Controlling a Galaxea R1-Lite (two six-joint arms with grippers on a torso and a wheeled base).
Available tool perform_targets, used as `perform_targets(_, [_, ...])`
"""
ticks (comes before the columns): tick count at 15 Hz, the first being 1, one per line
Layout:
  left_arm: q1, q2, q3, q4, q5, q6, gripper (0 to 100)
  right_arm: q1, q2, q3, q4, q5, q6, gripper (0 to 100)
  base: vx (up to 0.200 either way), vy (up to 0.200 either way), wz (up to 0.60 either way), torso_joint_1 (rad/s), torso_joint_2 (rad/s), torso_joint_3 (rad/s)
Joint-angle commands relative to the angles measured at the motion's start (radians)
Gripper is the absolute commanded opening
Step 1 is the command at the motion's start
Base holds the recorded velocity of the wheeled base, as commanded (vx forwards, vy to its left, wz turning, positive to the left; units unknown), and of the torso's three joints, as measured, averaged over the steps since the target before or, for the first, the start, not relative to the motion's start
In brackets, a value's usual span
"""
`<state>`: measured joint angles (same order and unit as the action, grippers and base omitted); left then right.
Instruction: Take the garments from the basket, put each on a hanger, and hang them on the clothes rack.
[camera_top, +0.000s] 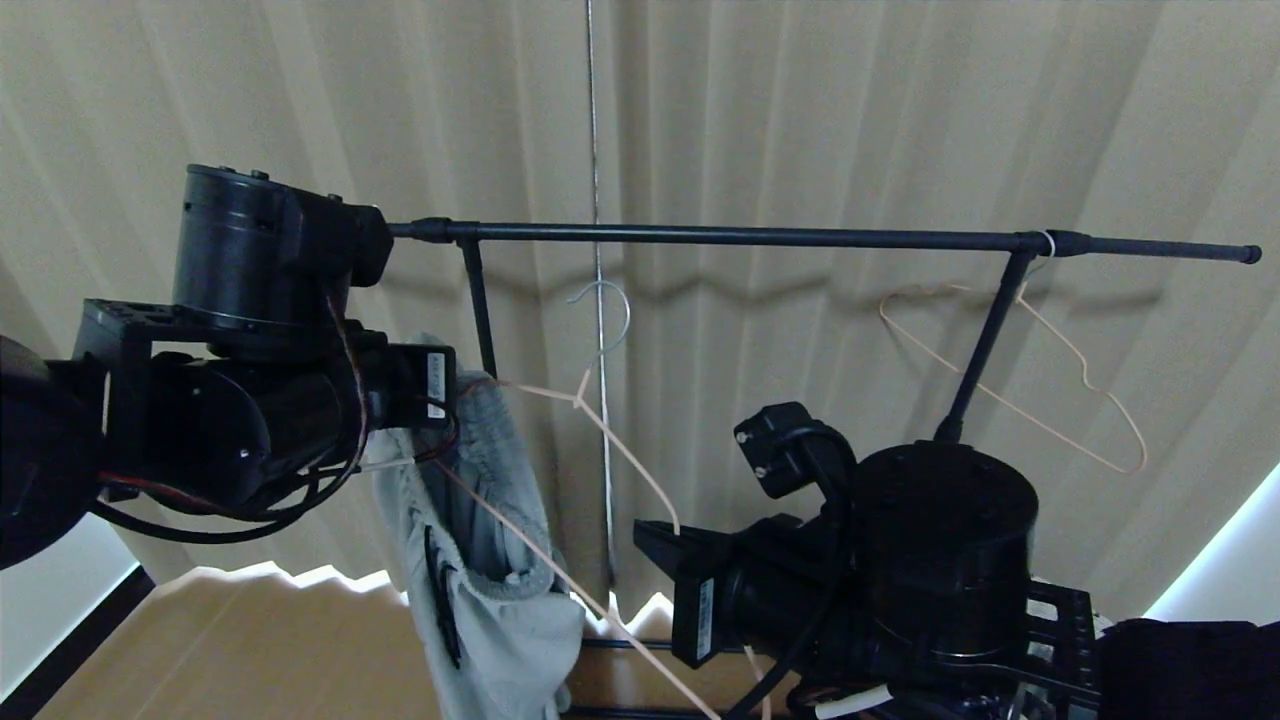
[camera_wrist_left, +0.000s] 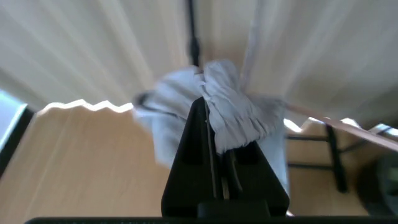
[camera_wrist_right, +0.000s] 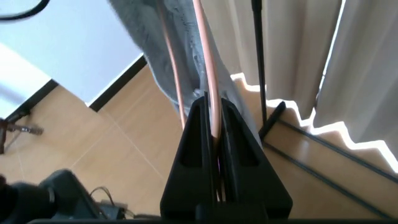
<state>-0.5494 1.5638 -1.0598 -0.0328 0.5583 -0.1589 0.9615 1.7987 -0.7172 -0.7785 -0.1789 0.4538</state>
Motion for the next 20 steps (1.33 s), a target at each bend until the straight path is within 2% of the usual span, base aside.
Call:
perform_targets(1, [-0.037, -0.025, -0.002, 0.004, -0.001, -0.004, 0, -0.006, 0.03, -0.024, -0.001, -0.007, 0.0, 0, 0.0, 0.0, 0.0, 0.0, 0.0, 0.0])
perform_targets(5, [-0.138, -0.056, 0.003, 0.004, -0.005, -0.014, 0, -0.021, 0.065, -0.056, -0.018, -0.027, -0.007, 0, 0.0, 0.0, 0.0, 0.0, 0.0, 0.0])
perform_targets(7, [-0.153, -0.064, 0.004, 0.004, -0.017, -0.013, 0, -0.021, 0.065, -0.051, -0.047, -0.027, -0.023, 0, 0.0, 0.0, 0.0, 0.0, 0.0, 0.0])
perform_targets(10, [-0.161, -0.07, 0.012, 0.002, -0.133, -0.001, 0, -0.021, 0.064, -0.027, -0.082, -0.027, -0.078, 0, 0.0, 0.0, 0.0, 0.0, 0.0, 0.0])
perform_targets(11, [-0.158, -0.071, 0.017, -0.003, -0.163, 0.027, 0, -0.023, 0.064, -0.007, -0.105, -0.027, -0.118, 0, 0.0, 0.0, 0.0, 0.0, 0.0, 0.0])
perform_targets(14, [-0.159, -0.085, 0.032, -0.006, -0.17, 0.081, 0, -0.044, 0.068, 0.032, -0.173, -0.024, -0.19, 0, 0.0, 0.0, 0.0, 0.0, 0.0, 0.0])
perform_targets(15, [-0.161, -0.1, 0.052, -0.007, -0.209, 0.108, 0, -0.06, 0.09, 0.045, -0.219, -0.022, -0.218, 0, 0.0, 0.0, 0.0, 0.0, 0.0, 0.0])
perform_targets(18, [-0.156, -0.163, 0.113, -0.01, -0.393, 0.188, 0, -0.076, 0.122, 0.074, -0.308, -0.017, -0.271, 0, 0.0, 0.0, 0.0, 0.0, 0.0, 0.0])
perform_targets(20, [-0.149, -0.177, 0.155, -0.088, -0.445, 0.253, 0, -0.079, 0.122, 0.085, -0.327, -0.016, -0.29, 0, 0.0, 0.0, 0.0, 0.0, 0.0, 0.0])
